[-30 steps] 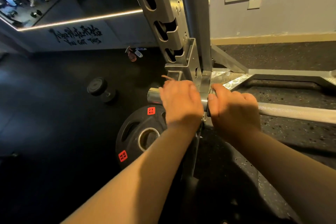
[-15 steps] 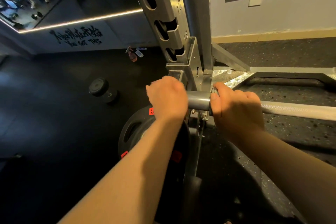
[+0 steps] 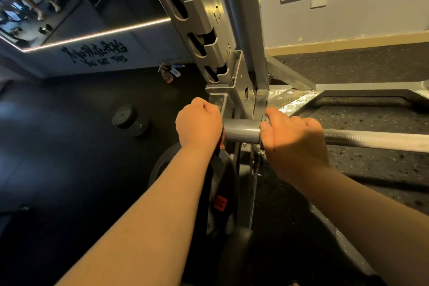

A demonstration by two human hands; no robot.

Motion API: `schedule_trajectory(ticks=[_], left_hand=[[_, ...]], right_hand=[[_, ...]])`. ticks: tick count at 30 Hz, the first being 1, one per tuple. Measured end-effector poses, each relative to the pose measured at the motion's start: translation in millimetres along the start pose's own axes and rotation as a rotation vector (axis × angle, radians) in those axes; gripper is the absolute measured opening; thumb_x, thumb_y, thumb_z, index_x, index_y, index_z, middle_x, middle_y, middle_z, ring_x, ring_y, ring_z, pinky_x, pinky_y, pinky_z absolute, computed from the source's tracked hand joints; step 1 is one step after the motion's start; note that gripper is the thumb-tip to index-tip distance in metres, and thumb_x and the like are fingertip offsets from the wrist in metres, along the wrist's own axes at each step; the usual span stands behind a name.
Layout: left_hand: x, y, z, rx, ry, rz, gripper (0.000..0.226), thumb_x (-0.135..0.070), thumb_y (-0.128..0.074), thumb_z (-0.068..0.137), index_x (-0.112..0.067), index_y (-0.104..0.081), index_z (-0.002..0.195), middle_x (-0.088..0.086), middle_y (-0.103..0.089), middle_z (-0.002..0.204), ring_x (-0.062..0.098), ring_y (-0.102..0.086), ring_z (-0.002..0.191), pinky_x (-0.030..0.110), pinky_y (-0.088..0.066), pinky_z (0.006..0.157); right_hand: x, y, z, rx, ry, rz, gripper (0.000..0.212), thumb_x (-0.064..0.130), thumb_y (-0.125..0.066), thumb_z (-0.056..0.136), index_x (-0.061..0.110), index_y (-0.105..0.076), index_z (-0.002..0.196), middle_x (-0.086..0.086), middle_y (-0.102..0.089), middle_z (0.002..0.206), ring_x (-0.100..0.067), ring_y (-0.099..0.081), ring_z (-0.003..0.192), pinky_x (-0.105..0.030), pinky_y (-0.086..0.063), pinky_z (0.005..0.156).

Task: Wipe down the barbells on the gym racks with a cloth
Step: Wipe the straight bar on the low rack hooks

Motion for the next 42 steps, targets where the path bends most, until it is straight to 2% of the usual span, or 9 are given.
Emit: schedule_trajectory(ticks=[6, 13, 16, 20, 23, 26, 33, 39, 42], left_hand=[[-7, -4, -31, 0.079, -0.506, -0.088, 0.023, -0.032, -0.045, 0.100, -0.026, -0.066, 0.106, -0.010, -0.065, 0.096, 0.011, -0.060, 0.095, 0.042, -0.051, 0.091], [18, -3, 5, -0.002, -0.052, -0.223, 0.024, -0.028, -0.041, 0.101, -0.022, -0.064, 0.106, -0.003, -0.065, 0.103, 0.012, -0.059, 0.097, 0.026, -0.047, 0.074], [10, -8, -11, -0.153, 0.024, -0.304, 0.027, -0.029, -0.035, 0.099, -0.028, -0.063, 0.098, -0.006, -0.064, 0.097, 0.015, -0.060, 0.097, 0.037, -0.053, 0.087], [0, -17, -54, -0.206, -0.231, -0.293, 0.015, -0.021, -0.043, 0.096, -0.032, -0.052, 0.090, -0.007, -0.052, 0.105, 0.010, -0.046, 0.109, 0.059, -0.035, 0.109], [-15, -28, -80, -0.120, -0.609, -0.047, 0.020, -0.003, -0.055, 0.092, -0.018, -0.060, 0.103, -0.002, -0.053, 0.117, 0.014, -0.043, 0.117, 0.063, -0.026, 0.112], [-15, -21, -60, 0.031, -0.855, 0.116, 0.029, -0.013, -0.050, 0.094, -0.017, -0.062, 0.120, -0.001, -0.058, 0.124, 0.018, -0.050, 0.125, 0.055, -0.024, 0.118], [-11, -20, -54, -0.166, -0.366, -0.209, 0.020, -0.017, -0.045, 0.094, -0.023, -0.063, 0.099, -0.010, -0.059, 0.096, 0.009, -0.050, 0.096, 0.051, -0.041, 0.100], [-45, -23, -81, 0.003, -0.532, -0.314, 0.024, -0.010, -0.047, 0.099, -0.017, -0.063, 0.115, -0.005, -0.063, 0.109, 0.013, -0.056, 0.109, 0.042, -0.046, 0.101], [-44, -4, -70, 0.004, -0.465, -0.379, 0.025, -0.011, -0.044, 0.101, -0.024, -0.061, 0.114, -0.005, -0.062, 0.114, 0.003, -0.057, 0.107, 0.023, -0.047, 0.096]], right_hand=[[-1, 0, 1, 0.008, 0.014, 0.035, 0.030, 0.017, -0.040, 0.108, 0.000, -0.062, 0.098, -0.022, -0.067, 0.100, -0.023, -0.046, 0.053, -0.034, -0.042, 0.054], [0, -2, 0, 0.061, 0.020, 0.028, 0.031, 0.015, -0.036, 0.109, 0.000, -0.063, 0.102, -0.021, -0.066, 0.104, -0.023, -0.046, 0.056, -0.035, -0.041, 0.056], [-1, -2, -1, 0.027, 0.021, 0.016, 0.026, 0.014, -0.042, 0.107, 0.003, -0.061, 0.093, -0.022, -0.067, 0.104, -0.022, -0.045, 0.055, -0.034, -0.040, 0.055], [0, -1, 0, -0.013, 0.025, 0.028, 0.021, 0.014, -0.045, 0.103, 0.005, -0.058, 0.090, -0.023, -0.067, 0.105, -0.024, -0.048, 0.056, -0.034, -0.039, 0.055], [0, 0, 2, -0.023, 0.016, 0.062, 0.025, 0.019, -0.043, 0.105, 0.006, -0.059, 0.092, -0.022, -0.067, 0.105, -0.026, -0.052, 0.058, -0.036, -0.040, 0.056], [2, 1, 3, -0.053, 0.012, 0.068, 0.025, 0.018, -0.043, 0.105, 0.006, -0.059, 0.090, -0.020, -0.066, 0.100, -0.025, -0.047, 0.056, -0.036, -0.039, 0.055], [3, 3, 1, -0.037, -0.042, 0.020, 0.024, 0.011, -0.039, 0.104, 0.011, -0.058, 0.089, -0.014, -0.062, 0.096, -0.026, -0.038, 0.057, -0.038, -0.030, 0.058], [-9, 5, 1, 0.254, -0.080, 0.219, 0.050, 0.032, -0.029, 0.103, 0.005, -0.064, 0.126, -0.023, -0.062, 0.134, -0.038, -0.069, 0.106, -0.055, -0.052, 0.092], [-19, 26, -17, 0.162, -0.046, 0.047, 0.039, 0.021, -0.041, 0.108, -0.006, -0.070, 0.111, -0.032, -0.064, 0.129, -0.045, -0.064, 0.121, -0.072, -0.035, 0.108]])
Point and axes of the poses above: each hand's wrist, its own z-axis towards the middle knuckle, its own y-axis out of the back of the hand, x = y × z, the point moved 4 cm from there along z, towards the middle knuckle
